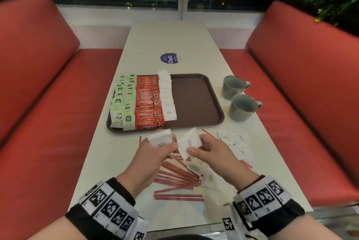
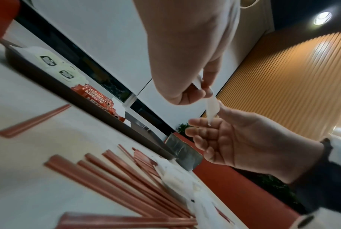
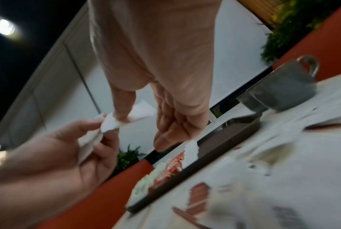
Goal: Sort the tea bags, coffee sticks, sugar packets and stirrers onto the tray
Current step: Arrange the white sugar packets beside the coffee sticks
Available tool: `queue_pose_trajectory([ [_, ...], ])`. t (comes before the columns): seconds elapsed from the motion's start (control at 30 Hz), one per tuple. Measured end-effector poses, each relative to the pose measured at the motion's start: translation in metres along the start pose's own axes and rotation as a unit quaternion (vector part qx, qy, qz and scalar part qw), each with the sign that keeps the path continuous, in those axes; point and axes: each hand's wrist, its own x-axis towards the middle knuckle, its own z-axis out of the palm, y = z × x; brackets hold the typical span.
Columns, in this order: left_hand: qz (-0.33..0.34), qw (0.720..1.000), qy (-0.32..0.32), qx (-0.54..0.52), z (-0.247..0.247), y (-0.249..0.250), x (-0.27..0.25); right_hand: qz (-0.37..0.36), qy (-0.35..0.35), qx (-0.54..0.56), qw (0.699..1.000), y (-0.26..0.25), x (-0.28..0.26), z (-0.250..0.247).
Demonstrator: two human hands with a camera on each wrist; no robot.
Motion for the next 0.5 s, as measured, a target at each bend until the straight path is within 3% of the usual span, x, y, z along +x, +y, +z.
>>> queue_pose_trajectory([
  [0.1,0.004,0.998,-0.031,-0.053,0.005,0.008,-0.001,0.019,-0.002,0.120,0.993,-0.018,0.006,-0.002],
  [0.17,-0.019,0.995,-0.075,-0.069,0.005,0.012,0.000,-0.004,0.021,0.130,0.991,-0.029,0.008,-0.012],
  [0.37,-0.117,0.971,-0.202,-0.054,0.001,0.010,0.004,-0.065,-0.057,-0.072,0.994,-0.050,-0.001,-0.017],
  [0.5,-0.161,0.970,-0.179,-0.038,-0.002,-0.001,0.003,-0.055,0.016,-0.094,0.994,-0.037,0.002,-0.007],
])
